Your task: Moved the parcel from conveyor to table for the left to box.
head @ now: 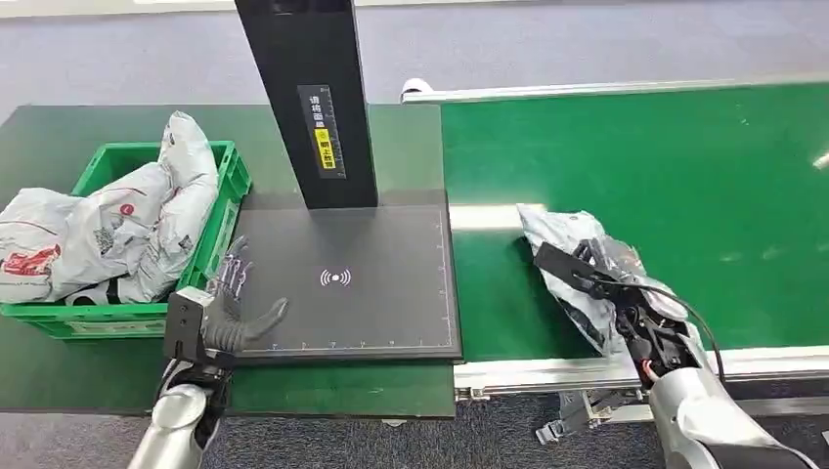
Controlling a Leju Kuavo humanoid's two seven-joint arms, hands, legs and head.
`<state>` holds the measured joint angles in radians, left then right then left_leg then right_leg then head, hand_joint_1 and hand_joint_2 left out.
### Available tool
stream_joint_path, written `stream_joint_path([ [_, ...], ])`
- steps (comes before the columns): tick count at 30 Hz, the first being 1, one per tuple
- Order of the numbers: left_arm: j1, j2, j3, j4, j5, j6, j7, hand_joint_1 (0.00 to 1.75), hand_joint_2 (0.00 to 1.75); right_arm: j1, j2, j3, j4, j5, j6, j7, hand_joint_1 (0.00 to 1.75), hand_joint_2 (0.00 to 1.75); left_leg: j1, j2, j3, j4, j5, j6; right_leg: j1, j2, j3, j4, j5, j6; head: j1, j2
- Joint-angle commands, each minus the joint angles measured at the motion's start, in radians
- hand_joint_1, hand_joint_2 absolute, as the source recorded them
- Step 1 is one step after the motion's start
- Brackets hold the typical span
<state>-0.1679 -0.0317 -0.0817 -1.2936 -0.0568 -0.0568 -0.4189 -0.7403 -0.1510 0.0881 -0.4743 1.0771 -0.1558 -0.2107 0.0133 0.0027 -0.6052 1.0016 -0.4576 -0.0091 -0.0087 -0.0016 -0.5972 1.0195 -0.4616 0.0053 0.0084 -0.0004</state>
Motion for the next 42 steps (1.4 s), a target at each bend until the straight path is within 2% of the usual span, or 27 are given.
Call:
stream_joint_path([
  [1, 0.015, -0.007, 0.031, -0.009, 0.018, 0.066, -0.05, 0.0, 1.75, 0.091, 0.081, -0.103, -0.371, -0.314, -0.244, -0.23, 1.75, 1.75, 0.0, 0.001, 0.003, -0.002, -0.001, 0.0, 0.0, 0.002, 0.002, -0.002, 0.0, -0.001, 0.0, 0.0],
  [4, 0.003, -0.018, 0.031, -0.017, 0.048, 0.121, -0.091, 0.0, 1.75, 0.17, 0.106, -0.106, -0.544, -0.465, -0.355, -0.349, 1.75, 1.75, 0.0, 0.0, 0.002, -0.001, -0.001, 0.0, 0.0, 0.0, 0.002, -0.001, -0.001, 0.0, 0.0, 0.0],
  [5, -0.003, -0.024, 0.036, -0.02, 0.07, 0.136, -0.112, 0.0, 1.75, 0.198, 0.128, -0.109, -0.607, -0.531, -0.416, -0.443, 1.75, 1.75, 0.0, 0.0, 0.001, -0.001, 0.0, 0.0, 0.0, 0.0, 0.001, -0.001, 0.0, 0.0, 0.0, 0.0],
  [7, -0.017, -0.019, 0.021, -0.021, 0.093, 0.164, -0.118, 0.0, 1.75, 0.239, 0.137, -0.053, -0.697, -0.565, -0.485, -0.446, 1.75, 1.75, 0.0, 0.0, 0.003, -0.002, -0.001, 0.0, 0.0, 0.0, 0.003, -0.002, -0.001, -0.001, 0.0, 0.0],
  [11, -0.031, -0.02, 0.014, -0.014, 0.114, 0.194, -0.135, 0.0, 1.75, 0.249, 0.138, 0.032, -0.708, -0.597, -0.534, -0.481, 1.75, 1.75, 0.0, 0.0, 0.001, -0.001, 0.0, 0.0, 0.0, 0.0, 0.001, -0.001, 0.0, -0.001, 0.0, 0.0],
  [13, -0.041, -0.029, 0.023, -0.016, 0.128, 0.223, -0.158, 0.0, 1.75, 0.243, 0.152, 0.076, -0.714, -0.491, -0.542, -0.487, 1.75, 1.75, 0.0, 0.001, 0.001, -0.001, 0.0, 0.0, 0.0, 0.001, 0.0, 0.0, 0.0, -0.001, 0.0, 0.0],
  [14, -0.048, -0.028, 0.024, -0.014, 0.137, 0.231, -0.164, 0.0, 1.75, 0.234, 0.161, 0.095, -0.703, -0.45, -0.542, -0.487, 1.75, 1.75, 0.0, 0.001, 0.002, -0.001, 0.0, 0.0, 0.0, 0.002, 0.001, -0.001, 0.0, -0.001, 0.0, 0.0],
  [15, -0.063, -0.029, 0.03, -0.012, 0.145, 0.26, -0.18, 0.0, 1.75, 0.216, 0.18, 0.136, -0.677, -0.315, -0.542, -0.487, 1.75, 1.75, 0.0, 0.002, 0.001, -0.001, 0.0, 0.0, 0.0, 0.001, 0.0, 0.0, 0.0, -0.001, 0.0, 0.0],
  [18, -0.078, -0.029, 0.038, -0.011, 0.174, 0.285, -0.196, 0.0, 1.75, 0.194, 0.205, 0.266, -0.587, -0.115, -0.542, -0.487, 1.75, 1.75, 0.0, 0.003, 0.003, -0.002, 0.0, 0.0, 0.0, 0.003, 0.001, -0.001, 0.0, -0.001, 0.0, 0.0],
  [20, -0.084, -0.028, 0.04, -0.006, 0.191, 0.297, -0.211, 0.0, 1.75, 0.166, 0.221, 0.369, -0.459, -0.033, -0.542, -0.487, 1.75, 1.75, 0.001, 0.006, 0.004, -0.001, -0.001, 0.0, 0.001, 0.005, 0.002, -0.001, 0.0, -0.001, 0.0, 0.0],
  [21, -0.092, -0.025, 0.034, 0.003, 0.204, 0.301, -0.223, 0.0, 1.75, 0.108, 0.244, 0.487, -0.279, -0.012, -0.542, -0.475, 1.75, 1.75, 0.001, 0.006, 0.005, -0.002, 0.0, 0.0, 0.001, 0.006, 0.003, -0.002, 0.001, -0.001, 0.0, 0.0],
  [23, -0.104, -0.024, 0.026, 0.008, 0.214, 0.308, -0.232, 0.0, 1.75, 0.064, 0.271, 0.604, -0.152, -0.023, -0.527, -0.439, 1.75, 1.75, 0.001, 0.009, 0.007, -0.003, -0.001, 0.0, 0.002, 0.009, 0.004, -0.002, 0.001, -0.001, 0.0, 0.0],
  [24, -0.106, -0.025, 0.025, 0.008, 0.215, 0.309, -0.232, 0.0, 1.75, 0.066, 0.272, 0.607, -0.149, -0.023, -0.531, -0.438, 1.75, 1.75, 0.002, 0.01, 0.006, -0.002, -0.001, -0.001, 0.002, 0.009, 0.003, -0.001, 0.001, -0.001, 0.0, 0.0],
  [26, -0.108, -0.023, 0.019, 0.007, 0.218, 0.309, -0.232, 0.0, 1.75, 0.039, 0.281, 0.673, -0.085, -0.018, -0.471, -0.417, 1.75, 1.75, 0.002, 0.006, 0.005, -0.002, 0.0, 0.0, 0.002, 0.005, 0.003, -0.002, 0.0, -0.001, 0.0, 0.0],
  [28, -0.118, -0.018, 0.009, 0.01, 0.222, 0.309, -0.225, 0.0, 1.75, 0.016, 0.292, 0.772, -0.035, 0.018, -0.37, -0.349, 1.75, 1.75, 0.002, 0.004, 0.004, -0.002, 0.0, 0.0, 0.002, 0.003, 0.002, -0.001, 0.0, -0.001, 0.0, 0.0],
  [33, -0.12, -0.018, 0.009, 0.01, 0.222, 0.31, -0.224, 0.0, 1.75, 0.018, 0.294, 0.775, -0.036, 0.02, -0.372, -0.346, 1.75, 1.75, 0.001, 0.002, 0.004, -0.003, 0.0, 0.0, 0.002, 0.001, 0.004, -0.002, 0.0, -0.001, 0.0, 0.0],
  [36, -0.124, -0.01, 0.003, 0.018, 0.226, 0.307, -0.223, 0.0, 1.75, 0.027, 0.296, 0.824, -0.029, 0.011, -0.308, -0.323, 1.75, 1.75, 0.001, 0.002, 0.004, -0.003, 0.0, 0.0, 0.001, 0.001, 0.004, -0.002, 0.0, -0.001, 0.0, 0.0],
  [39, -0.132, -0.01, -0.007, 0.039, 0.239, 0.281, -0.197, 0.0, 1.75, 0.046, 0.299, 0.816, -0.044, -0.06, -0.371, -0.321, 1.75, 1.75, 0.001, 0.001, 0.004, -0.002, 0.0, 0.0, 0.002, 0.0, 0.003, -0.002, -0.001, -0.001, 0.0, 0.0],
  [40, -0.131, -0.013, -0.007, 0.041, 0.239, 0.28, -0.198, 0.0, 1.75, 0.048, 0.296, 0.788, -0.059, -0.11, -0.394, -0.336, 1.4, 1.75, 0.002, 0.0, 0.004, -0.003, 0.001, 0.0, 0.002, 0.0, 0.004, -0.002, 0.0, -0.001, 0.0, 0.0],
  [41, -0.128, -0.015, -0.007, 0.041, 0.24, 0.278, -0.199, 0.0, 1.75, 0.049, 0.292, 0.749, -0.08, -0.179, -0.409, -0.352, 0.52, 1.75, 0.001, 0.0, 0.002, -0.002, 0.0, 0.0, 0.001, 0.0, 0.002, -0.001, -0.001, -0.001, 0.0, 0.0],
  [42, -0.125, -0.016, -0.007, 0.041, 0.24, 0.276, -0.199, 0.0, 1.75, 0.05, 0.285, 0.712, -0.112, -0.26, -0.4, -0.38, 0.44, 1.75, 0.001, 0.0, 0.003, -0.003, 0.001, 0.0, 0.001, -0.001, 0.003, -0.001, -0.001, -0.001, 0.0, 0.0],
])
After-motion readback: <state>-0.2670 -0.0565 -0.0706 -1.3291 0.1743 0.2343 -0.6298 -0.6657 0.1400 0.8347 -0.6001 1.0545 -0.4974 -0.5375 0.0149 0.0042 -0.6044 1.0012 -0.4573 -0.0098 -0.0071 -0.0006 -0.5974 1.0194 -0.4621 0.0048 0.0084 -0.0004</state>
